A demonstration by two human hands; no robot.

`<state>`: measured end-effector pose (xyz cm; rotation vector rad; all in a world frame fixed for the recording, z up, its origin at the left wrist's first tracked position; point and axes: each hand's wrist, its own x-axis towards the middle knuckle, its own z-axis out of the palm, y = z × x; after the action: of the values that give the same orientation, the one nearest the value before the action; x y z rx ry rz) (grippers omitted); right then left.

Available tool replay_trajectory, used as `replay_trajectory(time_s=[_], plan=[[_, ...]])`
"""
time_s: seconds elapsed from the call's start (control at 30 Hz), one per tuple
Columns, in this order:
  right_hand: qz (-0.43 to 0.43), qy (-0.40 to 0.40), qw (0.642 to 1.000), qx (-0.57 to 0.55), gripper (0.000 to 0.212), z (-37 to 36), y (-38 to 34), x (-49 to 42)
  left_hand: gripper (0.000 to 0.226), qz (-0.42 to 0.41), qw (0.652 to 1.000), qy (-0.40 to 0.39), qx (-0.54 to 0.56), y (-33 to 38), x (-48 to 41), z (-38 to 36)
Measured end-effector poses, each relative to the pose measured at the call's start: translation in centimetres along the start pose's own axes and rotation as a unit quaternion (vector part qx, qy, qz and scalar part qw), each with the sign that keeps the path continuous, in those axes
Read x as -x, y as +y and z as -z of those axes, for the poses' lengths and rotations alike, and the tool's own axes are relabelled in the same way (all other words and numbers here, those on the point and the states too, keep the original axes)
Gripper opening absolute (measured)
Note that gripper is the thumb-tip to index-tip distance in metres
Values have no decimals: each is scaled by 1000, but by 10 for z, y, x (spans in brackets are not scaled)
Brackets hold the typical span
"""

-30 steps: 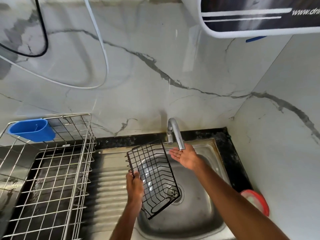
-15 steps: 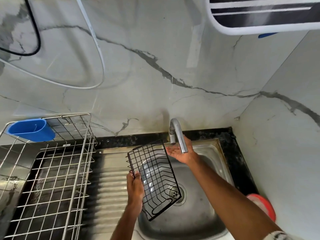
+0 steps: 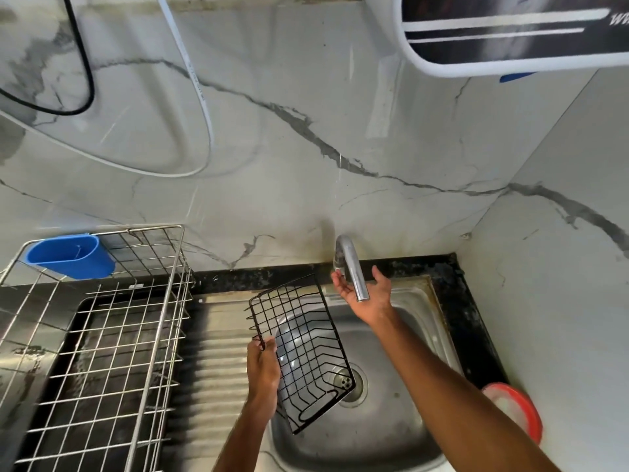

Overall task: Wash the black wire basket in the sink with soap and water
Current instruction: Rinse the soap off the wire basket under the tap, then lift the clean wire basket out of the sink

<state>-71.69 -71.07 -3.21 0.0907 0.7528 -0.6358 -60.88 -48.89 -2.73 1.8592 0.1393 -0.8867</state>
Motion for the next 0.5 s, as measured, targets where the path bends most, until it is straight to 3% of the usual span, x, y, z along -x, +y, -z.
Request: replay_trajectory(time_s=[0.1, 0.17, 0.27, 0.4, 0.47, 0.5], plan=[[36, -5, 995, 97, 55, 6, 10, 23, 30, 14, 999, -31, -4, 8, 13, 4], [60, 5, 969, 238, 40, 17, 17, 46, 22, 30, 998, -50, -11, 13, 22, 5], [123, 26, 863, 489, 30, 33, 39, 94, 35, 51, 994, -92, -18, 19, 43, 7], [224, 14, 732, 643, 33, 37, 64, 149, 72, 46, 987, -138, -67, 22, 67, 2], [224, -10, 692, 686, 33, 38, 74, 167, 91, 37, 985, -129, -108, 17, 75, -3], [197, -29, 690, 696, 35, 39, 79, 171, 91, 29, 985, -120, -117, 17, 80, -5]])
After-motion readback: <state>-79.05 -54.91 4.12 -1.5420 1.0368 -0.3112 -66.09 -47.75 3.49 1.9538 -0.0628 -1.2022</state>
